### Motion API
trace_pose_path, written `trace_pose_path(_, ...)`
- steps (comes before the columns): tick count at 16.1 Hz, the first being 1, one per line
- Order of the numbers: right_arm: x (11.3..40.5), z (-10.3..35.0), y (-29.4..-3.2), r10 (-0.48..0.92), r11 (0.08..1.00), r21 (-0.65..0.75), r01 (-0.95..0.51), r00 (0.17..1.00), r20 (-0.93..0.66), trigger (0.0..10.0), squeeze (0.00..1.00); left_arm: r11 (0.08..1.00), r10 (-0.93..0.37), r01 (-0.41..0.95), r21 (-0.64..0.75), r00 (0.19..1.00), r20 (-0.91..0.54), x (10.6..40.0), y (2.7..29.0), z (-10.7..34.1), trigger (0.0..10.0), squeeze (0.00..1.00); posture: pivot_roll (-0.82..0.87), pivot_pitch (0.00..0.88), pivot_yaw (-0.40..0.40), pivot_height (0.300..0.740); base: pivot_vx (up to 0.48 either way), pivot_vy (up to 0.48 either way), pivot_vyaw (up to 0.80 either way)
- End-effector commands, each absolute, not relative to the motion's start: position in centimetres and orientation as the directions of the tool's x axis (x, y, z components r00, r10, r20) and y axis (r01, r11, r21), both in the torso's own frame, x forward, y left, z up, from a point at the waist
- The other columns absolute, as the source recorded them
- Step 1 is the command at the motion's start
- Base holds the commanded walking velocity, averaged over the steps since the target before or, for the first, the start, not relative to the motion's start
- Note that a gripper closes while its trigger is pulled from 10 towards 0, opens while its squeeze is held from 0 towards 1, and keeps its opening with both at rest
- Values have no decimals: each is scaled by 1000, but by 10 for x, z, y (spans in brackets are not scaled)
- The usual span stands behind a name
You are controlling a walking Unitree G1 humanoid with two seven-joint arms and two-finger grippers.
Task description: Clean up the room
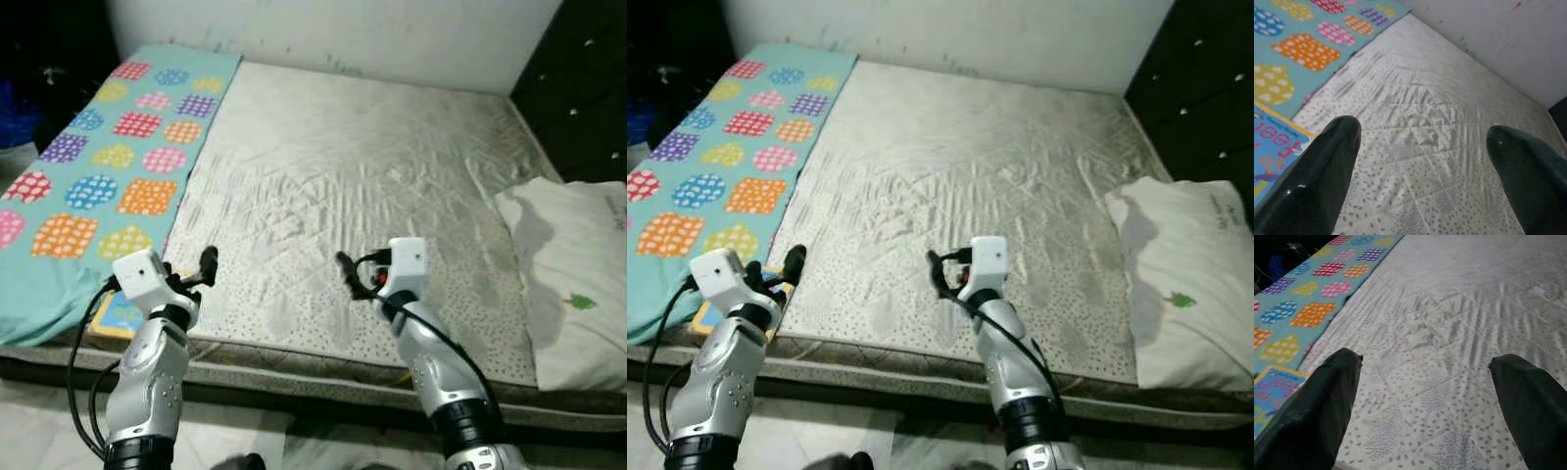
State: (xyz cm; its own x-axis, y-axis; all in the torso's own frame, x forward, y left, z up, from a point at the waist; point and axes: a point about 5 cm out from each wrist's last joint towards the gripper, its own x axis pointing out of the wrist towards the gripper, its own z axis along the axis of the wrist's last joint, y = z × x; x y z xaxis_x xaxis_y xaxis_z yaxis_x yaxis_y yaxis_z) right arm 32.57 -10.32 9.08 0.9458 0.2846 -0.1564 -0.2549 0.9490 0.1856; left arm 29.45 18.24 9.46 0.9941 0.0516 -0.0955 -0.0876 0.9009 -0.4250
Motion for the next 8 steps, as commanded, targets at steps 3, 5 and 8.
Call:
trace_pose_path(3,326,89,-112,264,956,175,-235,950,-169,10000,0,899,42,-85,-429,993,-108,295,177,93,10000,0,-76,81,-36,740,0,386,0)
trace_pose_path(5,326,89,-112,264,956,174,-235,950,-165,10000,0,899,42,-85,-429,993,-109,295,177,92,10000,0,-76,81,-36,740,0,388,0)
trace_pose_path(8,326,90,-112,265,956,170,-237,950,-166,10000,0,899,43,-85,-430,993,-106,295,177,93,10000,0,-77,86,-37,740,0,299,0)
